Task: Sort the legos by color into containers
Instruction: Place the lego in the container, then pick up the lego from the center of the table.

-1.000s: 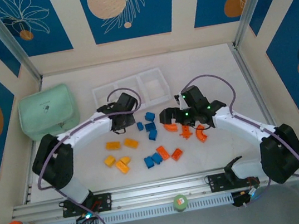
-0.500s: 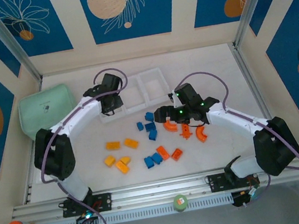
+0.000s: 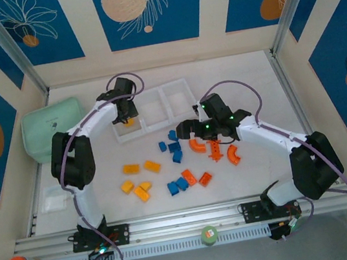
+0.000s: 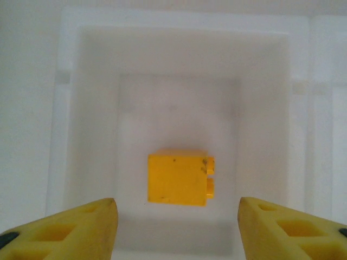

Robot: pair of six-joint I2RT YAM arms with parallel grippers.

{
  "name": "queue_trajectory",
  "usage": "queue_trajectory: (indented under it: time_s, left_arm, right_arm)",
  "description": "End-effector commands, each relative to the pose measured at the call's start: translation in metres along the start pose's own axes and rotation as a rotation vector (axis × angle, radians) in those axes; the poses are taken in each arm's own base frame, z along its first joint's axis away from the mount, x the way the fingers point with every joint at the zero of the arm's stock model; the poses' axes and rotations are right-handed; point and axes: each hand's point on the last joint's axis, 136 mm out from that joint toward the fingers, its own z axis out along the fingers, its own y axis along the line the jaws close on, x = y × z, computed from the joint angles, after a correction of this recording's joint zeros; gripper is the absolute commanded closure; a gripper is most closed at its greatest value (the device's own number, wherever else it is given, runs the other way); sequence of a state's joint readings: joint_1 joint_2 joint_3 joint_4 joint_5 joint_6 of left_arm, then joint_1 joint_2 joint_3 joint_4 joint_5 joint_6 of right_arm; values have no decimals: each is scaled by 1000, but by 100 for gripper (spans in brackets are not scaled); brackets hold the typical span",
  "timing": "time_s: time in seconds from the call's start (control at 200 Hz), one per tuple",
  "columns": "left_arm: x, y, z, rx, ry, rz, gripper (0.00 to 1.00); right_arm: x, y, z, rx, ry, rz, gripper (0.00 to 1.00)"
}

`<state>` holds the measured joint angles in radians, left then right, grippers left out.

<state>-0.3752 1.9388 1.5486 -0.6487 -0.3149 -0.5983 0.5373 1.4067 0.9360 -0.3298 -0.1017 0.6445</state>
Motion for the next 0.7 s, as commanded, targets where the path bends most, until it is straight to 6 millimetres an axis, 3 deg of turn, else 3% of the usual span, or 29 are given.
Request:
queue_trajectory:
  time_s: [0.0,0.22,0.415,0.695]
  left_arm:
    - [-2,3,-17,16,8,23,36]
    - [16,2,-49,126,45,12,32]
    - [71,1,-75,280,125,-44,27]
    - [155,34,-97,220,213,-146,18]
  right_arm:
    - [-6,10,-5,-10,-2,-34,1]
    - [4,11,-8,-9,32,-58,1]
    - [30,5,0,-14,98,-59,1]
    - [65,19,20,-61,152,-118,1]
